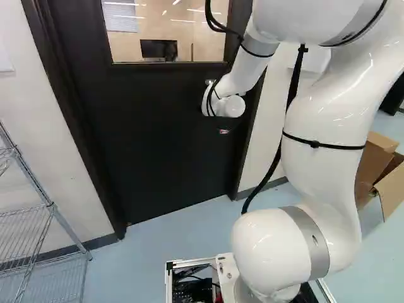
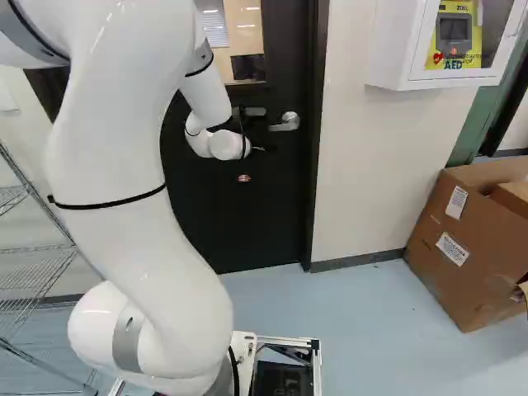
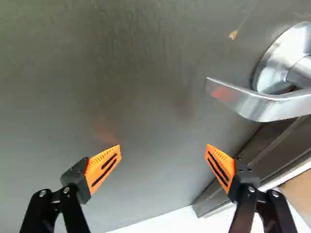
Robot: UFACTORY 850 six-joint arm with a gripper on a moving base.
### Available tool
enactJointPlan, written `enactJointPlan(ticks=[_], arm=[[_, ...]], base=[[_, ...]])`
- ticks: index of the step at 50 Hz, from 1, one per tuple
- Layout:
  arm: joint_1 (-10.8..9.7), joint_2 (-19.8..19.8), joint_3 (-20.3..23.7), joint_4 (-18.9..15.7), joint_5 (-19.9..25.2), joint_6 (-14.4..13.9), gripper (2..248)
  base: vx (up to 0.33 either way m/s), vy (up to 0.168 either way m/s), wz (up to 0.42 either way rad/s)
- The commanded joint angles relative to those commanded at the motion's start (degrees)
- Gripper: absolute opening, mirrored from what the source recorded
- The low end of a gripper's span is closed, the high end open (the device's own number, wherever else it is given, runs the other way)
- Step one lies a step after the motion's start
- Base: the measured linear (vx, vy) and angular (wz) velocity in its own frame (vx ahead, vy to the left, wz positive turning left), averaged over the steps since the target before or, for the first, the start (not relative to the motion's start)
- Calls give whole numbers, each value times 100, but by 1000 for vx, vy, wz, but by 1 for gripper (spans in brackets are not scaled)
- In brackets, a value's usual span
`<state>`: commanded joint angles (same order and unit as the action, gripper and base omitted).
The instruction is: Open the door and move inside
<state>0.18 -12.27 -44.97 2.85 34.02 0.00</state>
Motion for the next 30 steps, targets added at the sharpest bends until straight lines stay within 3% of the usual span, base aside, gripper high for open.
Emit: enactJointPlan(ticks=[30], arm=[[-240,1180,875,0,0,0,247]], base=[[0,0,0]])
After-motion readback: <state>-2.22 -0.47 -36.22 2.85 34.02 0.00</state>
